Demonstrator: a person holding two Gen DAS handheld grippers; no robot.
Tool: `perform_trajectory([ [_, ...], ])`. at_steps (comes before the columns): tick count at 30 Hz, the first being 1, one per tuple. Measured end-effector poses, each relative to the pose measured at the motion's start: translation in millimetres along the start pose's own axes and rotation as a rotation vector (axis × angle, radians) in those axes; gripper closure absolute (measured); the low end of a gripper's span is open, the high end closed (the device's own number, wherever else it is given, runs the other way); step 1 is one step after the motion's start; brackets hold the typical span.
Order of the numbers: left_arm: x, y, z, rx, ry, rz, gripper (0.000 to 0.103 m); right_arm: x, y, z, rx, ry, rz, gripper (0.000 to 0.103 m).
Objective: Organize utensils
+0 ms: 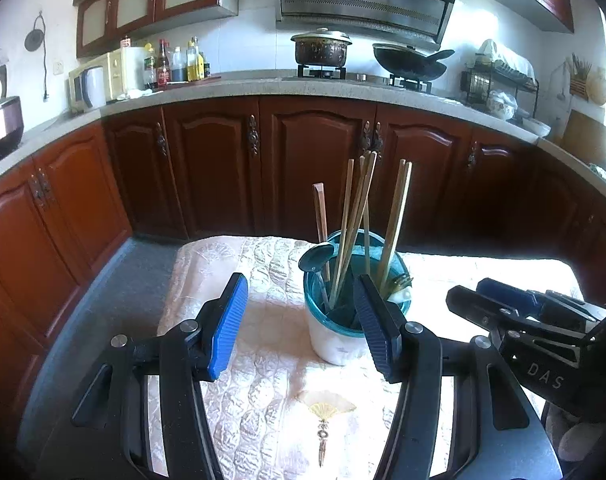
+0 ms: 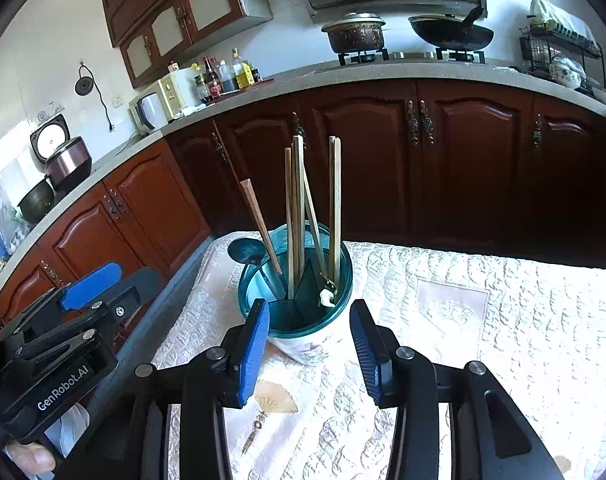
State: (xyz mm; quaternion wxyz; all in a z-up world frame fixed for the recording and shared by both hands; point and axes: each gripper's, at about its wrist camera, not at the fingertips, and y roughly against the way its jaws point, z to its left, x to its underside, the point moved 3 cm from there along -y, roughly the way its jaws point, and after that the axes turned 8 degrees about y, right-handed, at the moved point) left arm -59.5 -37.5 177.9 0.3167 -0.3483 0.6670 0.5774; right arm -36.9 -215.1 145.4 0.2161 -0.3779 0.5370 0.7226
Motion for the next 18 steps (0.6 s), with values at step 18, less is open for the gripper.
perform_trajectory([
  [18, -0.2, 32.0, -6.7, -0.016, -0.017, -0.054, 0.048, -2.7, 23.9, 9.7, 0.022, 0.02, -0.026, 0.06],
])
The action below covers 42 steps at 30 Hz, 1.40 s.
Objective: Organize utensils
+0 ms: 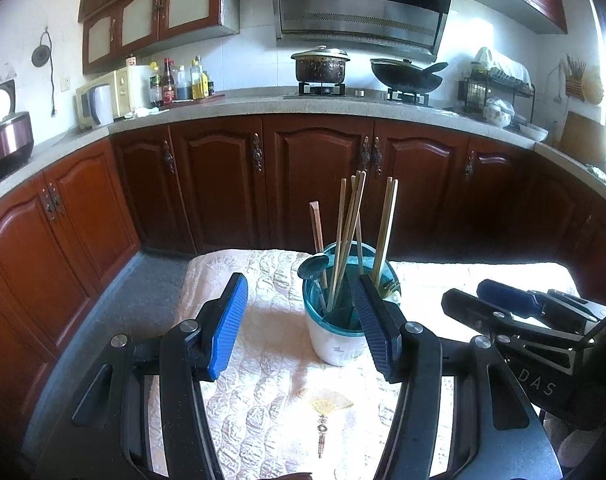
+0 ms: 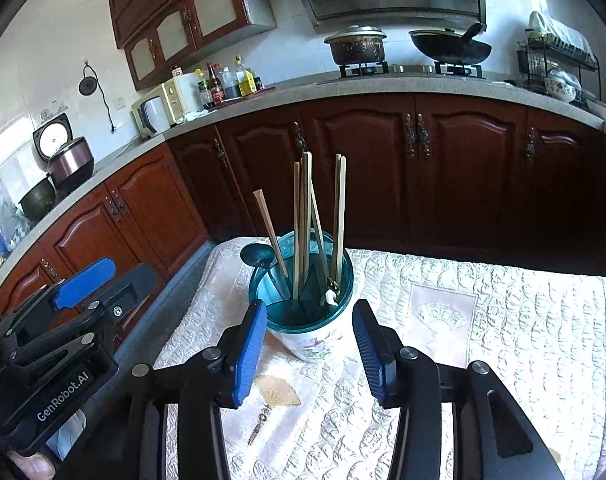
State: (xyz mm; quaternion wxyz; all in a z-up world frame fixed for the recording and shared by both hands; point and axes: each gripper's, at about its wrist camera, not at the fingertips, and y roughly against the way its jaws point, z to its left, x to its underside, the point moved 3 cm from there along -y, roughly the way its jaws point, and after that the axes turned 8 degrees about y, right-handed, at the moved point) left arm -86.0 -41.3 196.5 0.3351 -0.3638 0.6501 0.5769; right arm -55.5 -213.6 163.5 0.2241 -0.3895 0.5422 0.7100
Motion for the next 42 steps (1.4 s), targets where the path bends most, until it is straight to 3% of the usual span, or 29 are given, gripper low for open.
perform_trajectory([
  [6, 0.2, 2.5, -0.7, -0.004, 0.0, -0.003, 0.048, -1.9, 2.2, 2.3, 0.01, 0.017, -0.01, 0.055],
  [42, 2.3, -0.1, -0.1, -0.014, 0.005, -0.002, 0.048, 1.1, -4.8, 1.9, 0.015, 0.031, 0.02, 0.054],
])
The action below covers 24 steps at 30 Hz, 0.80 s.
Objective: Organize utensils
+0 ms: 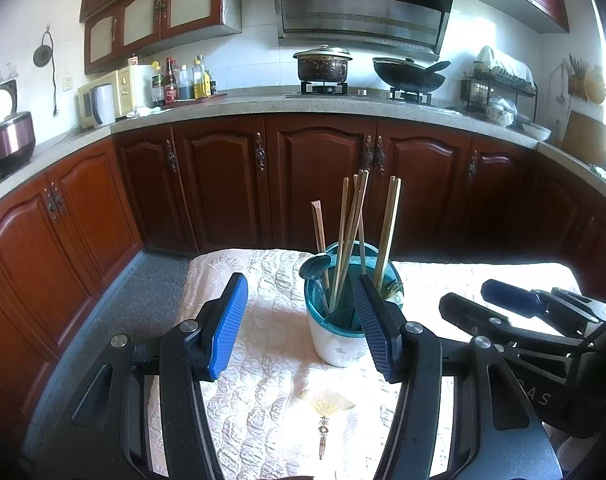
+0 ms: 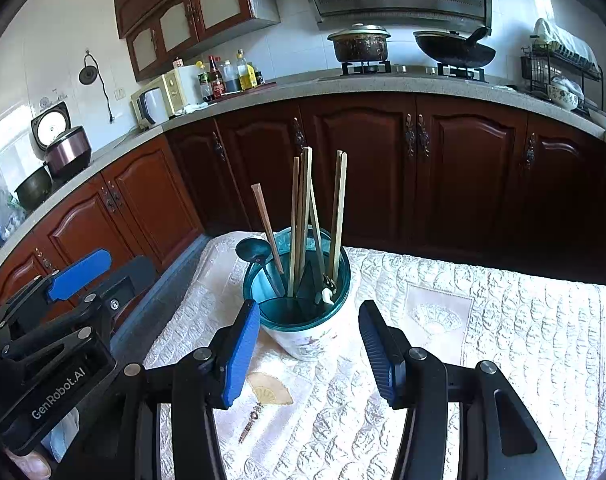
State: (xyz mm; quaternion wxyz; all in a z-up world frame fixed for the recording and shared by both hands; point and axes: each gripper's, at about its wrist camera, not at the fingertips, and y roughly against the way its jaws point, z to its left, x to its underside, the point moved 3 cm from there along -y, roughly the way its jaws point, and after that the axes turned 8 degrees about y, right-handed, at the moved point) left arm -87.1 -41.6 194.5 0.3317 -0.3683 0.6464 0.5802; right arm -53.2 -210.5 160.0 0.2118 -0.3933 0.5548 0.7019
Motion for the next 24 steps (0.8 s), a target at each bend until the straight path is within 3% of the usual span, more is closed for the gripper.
perform_trajectory([
  [24, 2.6, -1.0, 2.1, 0.002, 0.005, -0.002, 0.048, 3.0, -4.2, 1.7, -0.002, 0.014, 0.015, 0.053],
])
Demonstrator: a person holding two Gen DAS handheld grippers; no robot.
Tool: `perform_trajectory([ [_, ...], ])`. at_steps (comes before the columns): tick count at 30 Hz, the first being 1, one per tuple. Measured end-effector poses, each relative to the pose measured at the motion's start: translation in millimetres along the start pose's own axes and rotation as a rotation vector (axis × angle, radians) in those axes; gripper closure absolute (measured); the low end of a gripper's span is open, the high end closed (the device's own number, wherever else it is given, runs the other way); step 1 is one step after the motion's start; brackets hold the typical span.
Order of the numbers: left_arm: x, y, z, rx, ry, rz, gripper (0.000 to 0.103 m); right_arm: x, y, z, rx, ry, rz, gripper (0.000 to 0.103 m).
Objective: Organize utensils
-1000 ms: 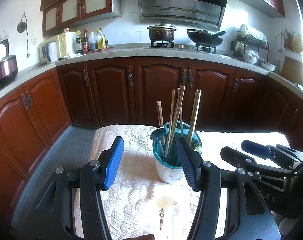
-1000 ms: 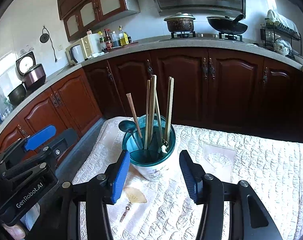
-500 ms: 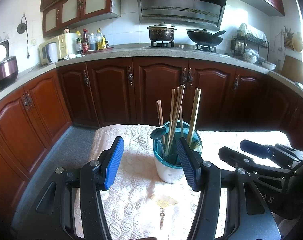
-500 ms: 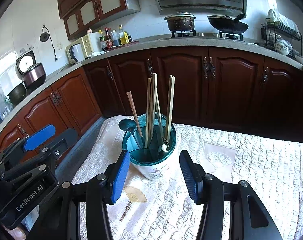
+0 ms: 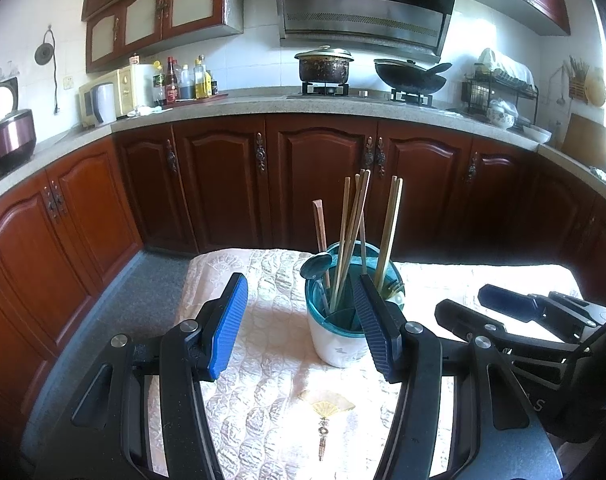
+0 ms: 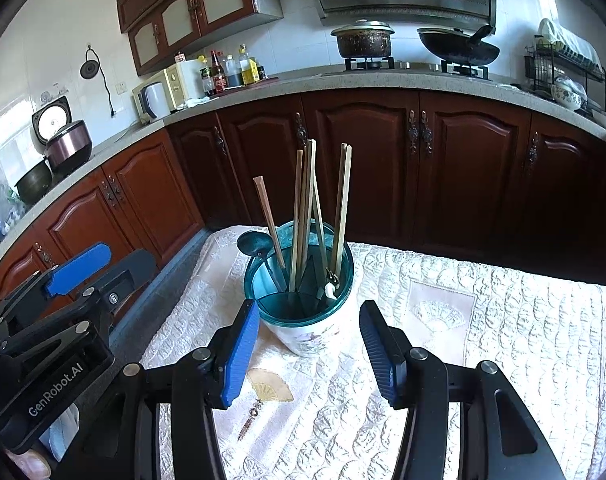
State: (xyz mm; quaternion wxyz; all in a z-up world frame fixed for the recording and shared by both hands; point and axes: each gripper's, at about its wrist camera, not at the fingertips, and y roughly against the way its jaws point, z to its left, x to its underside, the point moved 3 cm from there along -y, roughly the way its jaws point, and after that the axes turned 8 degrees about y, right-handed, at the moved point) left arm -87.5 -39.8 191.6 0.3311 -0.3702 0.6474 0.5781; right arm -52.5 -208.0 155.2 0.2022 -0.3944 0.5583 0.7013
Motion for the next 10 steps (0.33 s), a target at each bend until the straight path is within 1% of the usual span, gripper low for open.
perform_trajectory([
  [6, -0.3, -2.1, 0.4, -0.002, 0.0, 0.0, 0.048, 1.5, -2.5, -0.4, -0.004, 0.0, 0.005, 0.053],
  [10, 1.7, -5.1, 1.0, -0.003, 0.003, 0.011, 0.048, 7.5, -3.3, -10.2, 0.004, -0.015, 0.003, 0.053],
])
